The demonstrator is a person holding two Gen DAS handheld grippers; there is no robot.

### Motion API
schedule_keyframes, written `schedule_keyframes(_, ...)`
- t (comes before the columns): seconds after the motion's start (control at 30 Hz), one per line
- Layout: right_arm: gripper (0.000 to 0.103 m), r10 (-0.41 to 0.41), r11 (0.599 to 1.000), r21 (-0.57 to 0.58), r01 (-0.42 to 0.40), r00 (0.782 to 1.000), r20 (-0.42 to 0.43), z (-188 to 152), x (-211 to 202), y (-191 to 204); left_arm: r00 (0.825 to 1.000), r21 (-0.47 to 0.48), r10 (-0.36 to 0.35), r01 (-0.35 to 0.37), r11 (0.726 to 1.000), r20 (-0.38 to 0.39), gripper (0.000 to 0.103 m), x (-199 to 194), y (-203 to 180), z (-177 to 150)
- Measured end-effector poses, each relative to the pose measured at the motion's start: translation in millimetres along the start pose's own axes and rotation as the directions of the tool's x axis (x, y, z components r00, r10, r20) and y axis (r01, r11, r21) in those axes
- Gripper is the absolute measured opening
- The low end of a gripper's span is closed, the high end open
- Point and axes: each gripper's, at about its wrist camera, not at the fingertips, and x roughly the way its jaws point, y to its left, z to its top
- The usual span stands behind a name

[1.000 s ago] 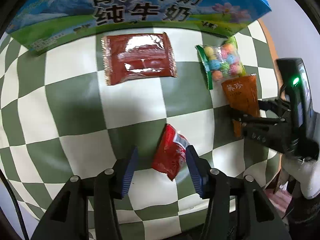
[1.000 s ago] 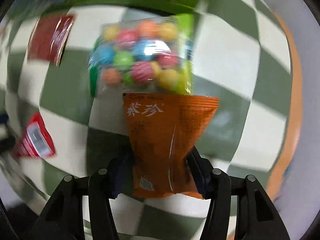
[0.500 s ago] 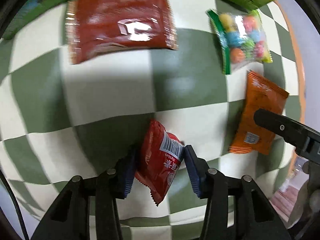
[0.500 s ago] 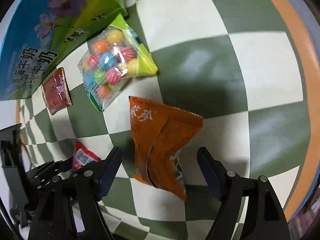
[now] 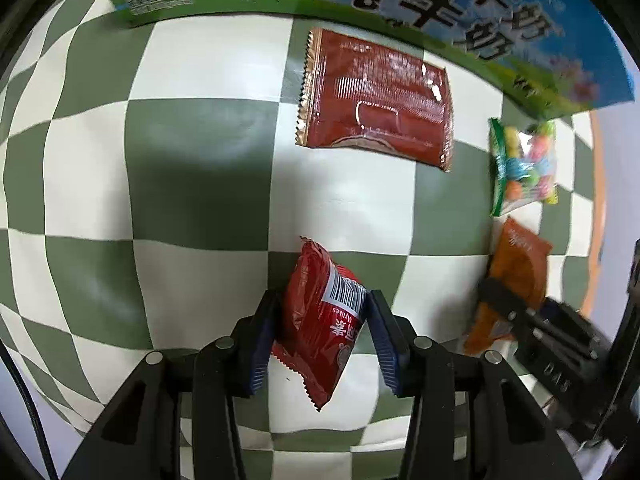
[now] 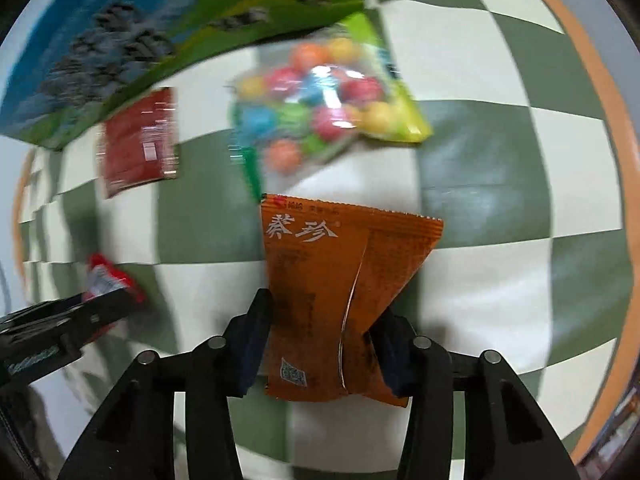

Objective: Organize snacks
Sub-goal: 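Carry both bags into the box and open both tools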

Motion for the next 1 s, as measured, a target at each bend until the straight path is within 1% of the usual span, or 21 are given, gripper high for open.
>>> schedule_keyframes(0.07,0.049,0.052,0.999,0.003,-0.052,0.999,0.007,0,-9,8,1.0,-0.006,-0.021,0.021,1.0,0.004,0.042,-8,13,-2)
schedule_keyframes(0.17,0.049,0.119,0.993,0.003,-0.119,0.993,0.021,2,-19,28,0.998,-0.016,-0.065,0.065,0.998,0.017,0.042,-27,17,0)
schedule_keyframes(0.2,0.049,0.138,0.99,-0.003,-0.138,0.99,0.028,6,-29,25,0.996,-0.02,-0.087,0.088,0.996,0.027,0.042,-37,17,0)
schedule_keyframes(0.23,0.049,0.158,0.987,-0.009,-0.157,0.987,0.039,10,-35,35,0.994,-0.022,-0.106,0.107,0.994,0.035,0.042,-45,17,1)
schedule_keyframes(0.3,0.049,0.187,0.982,-0.027,-0.186,0.98,0.07,20,-56,38,0.99,-0.019,-0.13,0.132,0.991,0.061,0.042,-62,18,-3)
schedule_keyframes(0.33,0.049,0.205,0.979,-0.036,-0.202,0.975,0.09,24,-68,40,0.986,-0.009,-0.147,0.148,0.989,0.082,0.042,-75,15,-3)
schedule_keyframes(0.37,0.049,0.216,0.976,-0.042,-0.213,0.97,0.107,28,-80,33,0.982,-0.001,-0.162,0.163,0.987,0.1,0.042,-85,14,-3)
schedule_keyframes(0.43,0.049,0.241,0.97,-0.068,-0.233,0.957,0.162,39,-115,38,0.97,0.021,-0.196,0.195,0.981,0.144,0.042,-113,13,-3)
schedule_keyframes(0.47,0.049,0.246,0.969,-0.078,-0.235,0.951,0.189,44,-129,36,0.963,0.035,-0.211,0.208,0.977,0.168,0.042,-128,11,-2)
schedule_keyframes(0.5,0.049,0.25,0.968,-0.085,-0.237,0.945,0.213,48,-138,43,0.958,0.046,-0.219,0.214,0.976,0.184,0.042,-132,7,0)
schedule_keyframes(0.57,0.049,0.248,0.968,-0.101,-0.229,0.932,0.264,67,-167,43,0.948,0.07,-0.231,0.221,0.973,0.22,0.042,-155,-3,5)
schedule_keyframes(0.6,0.049,0.238,0.97,-0.109,-0.215,0.927,0.291,77,-182,43,0.944,0.082,-0.229,0.216,0.973,0.238,0.042,-165,-6,11)
schedule_keyframes(0.63,0.049,0.211,0.976,-0.116,-0.182,0.924,0.32,88,-192,43,0.939,0.094,-0.217,0.198,0.976,0.269,0.042,-177,-9,20)
schedule_keyframes(0.67,0.049,0.19,0.98,-0.119,-0.158,0.921,0.339,100,-201,38,0.937,0.096,-0.204,0.184,0.978,0.283,0.042,-176,-23,33)
schedule_keyframes(0.7,0.049,0.177,0.982,-0.12,-0.143,0.918,0.355,108,-212,32,0.936,0.098,-0.19,0.168,0.981,0.298,0.042,-182,-23,42)
schedule_keyframes(0.73,0.049,0.157,0.985,-0.125,-0.119,0.917,0.366,123,-214,36,0.935,0.098,-0.171,0.148,0.984,0.312,0.042,-186,-24,56)
schedule_keyframes(0.83,0.049,0.105,0.989,-0.135,-0.058,0.92,0.377,156,-207,41,0.939,0.094,-0.129,0.103,0.99,0.32,0.042,-181,-29,87)
schedule_keyframes(0.9,0.049,0.081,0.99,-0.137,-0.031,0.924,0.373,171,-198,48,0.945,0.08,-0.078,0.055,0.995,0.317,0.042,-177,-25,110)
schedule_keyframes(0.93,0.049,0.075,0.99,-0.136,-0.026,0.927,0.368,178,-194,49,0.947,0.071,-0.07,0.05,0.996,0.313,0.042,-175,-23,117)
schedule_keyframes(1.0,0.049,0.055,0.991,-0.131,-0.009,0.935,0.35,190,-179,51,0.949,0.058,-0.021,0.003,0.998,0.314,0.042,-173,-15,135)
